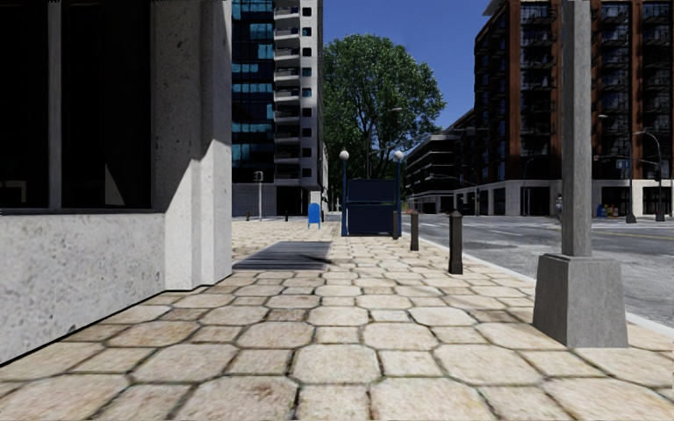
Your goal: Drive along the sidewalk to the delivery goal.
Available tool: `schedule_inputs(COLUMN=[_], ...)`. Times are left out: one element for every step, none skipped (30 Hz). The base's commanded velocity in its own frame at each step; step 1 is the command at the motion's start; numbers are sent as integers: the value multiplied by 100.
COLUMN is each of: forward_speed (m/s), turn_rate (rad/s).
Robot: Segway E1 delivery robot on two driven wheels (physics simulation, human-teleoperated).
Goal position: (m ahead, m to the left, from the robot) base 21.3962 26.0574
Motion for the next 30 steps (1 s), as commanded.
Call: schedule_inputs(forward_speed=[188, 188, 188, 188, 188, 187, 187, 187, 187, 187, 187, 187, 187, 187, 187, 187, 187, 187, 187, 187, 187, 187, 187, 187, 187, 187, 187, 187, 187, 187], turn_rate=[0, 0, 0, 0, 0, 0, 0, 0, 0, 0, 0, 0, 0, 0, 0, 0, 0, 0, 0, 0, 0, 0, 0, 7, 7, 19, 25, 26, 26, 26])
